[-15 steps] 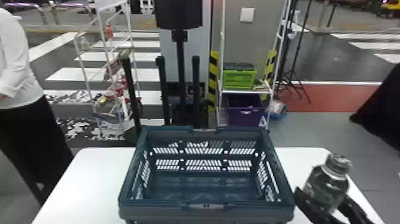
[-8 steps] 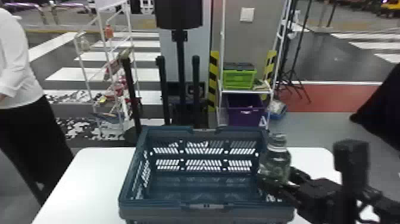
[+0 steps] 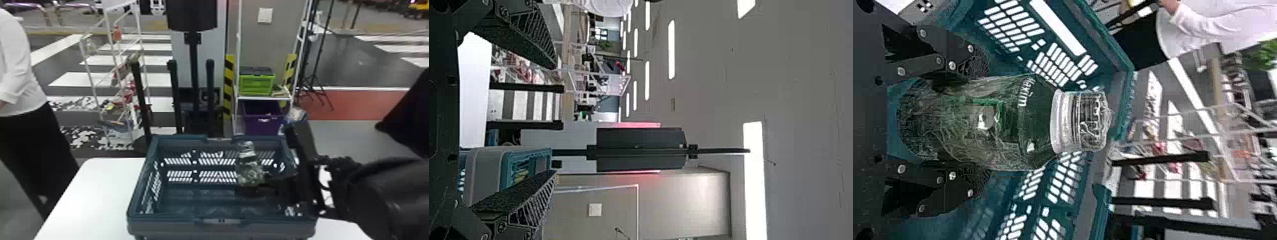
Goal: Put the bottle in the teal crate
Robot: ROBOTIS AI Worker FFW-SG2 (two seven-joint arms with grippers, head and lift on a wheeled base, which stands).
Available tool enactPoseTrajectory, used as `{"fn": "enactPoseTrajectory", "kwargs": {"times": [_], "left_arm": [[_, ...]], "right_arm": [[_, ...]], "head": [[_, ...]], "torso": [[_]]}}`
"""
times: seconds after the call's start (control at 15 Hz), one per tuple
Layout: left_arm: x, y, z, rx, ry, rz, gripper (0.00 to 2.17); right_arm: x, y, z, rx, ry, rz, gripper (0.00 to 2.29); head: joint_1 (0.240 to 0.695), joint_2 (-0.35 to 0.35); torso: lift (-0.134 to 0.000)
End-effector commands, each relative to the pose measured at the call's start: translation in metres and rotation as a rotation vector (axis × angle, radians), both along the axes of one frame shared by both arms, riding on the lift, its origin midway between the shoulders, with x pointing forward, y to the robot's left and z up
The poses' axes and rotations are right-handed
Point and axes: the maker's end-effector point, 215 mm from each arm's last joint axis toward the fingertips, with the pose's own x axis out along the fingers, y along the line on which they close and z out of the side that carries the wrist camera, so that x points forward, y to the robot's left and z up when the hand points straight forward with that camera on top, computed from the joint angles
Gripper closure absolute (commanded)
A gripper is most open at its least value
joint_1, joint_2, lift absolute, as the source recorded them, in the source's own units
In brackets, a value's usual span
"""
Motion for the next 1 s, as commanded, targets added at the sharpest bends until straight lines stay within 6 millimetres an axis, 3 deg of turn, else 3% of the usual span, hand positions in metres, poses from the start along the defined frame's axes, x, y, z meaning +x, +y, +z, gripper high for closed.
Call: {"fn": "enactPoseTrajectory", "kwargs": {"times": [0.0,0.6,0.73,0.87,0.93], "left_arm": [[-0.006,0.001,0.004,-0.005,-0.022,0.006,0.14],[-0.016,0.008,0.019,-0.012,-0.084,0.023,0.14],[-0.015,0.012,0.022,-0.008,-0.089,0.028,0.14],[-0.016,0.017,0.024,-0.003,-0.093,0.036,0.14],[-0.016,0.017,0.024,-0.003,-0.093,0.036,0.14]], "right_arm": [[0.007,0.023,-0.016,-0.058,0.080,0.044,2.04],[0.050,0.112,-0.062,-0.107,0.132,0.137,2.03],[0.068,0.103,-0.071,-0.124,0.111,0.121,1.93],[0.084,0.097,-0.071,-0.126,0.088,0.110,1.58],[0.088,0.096,-0.068,-0.126,0.080,0.108,1.10]], "head": [[0.499,0.000],[0.499,0.000],[0.499,0.000],[0.499,0.000],[0.499,0.000]], "torso": [[0.000],[0.000],[0.000],[0.000],[0.000]]}}
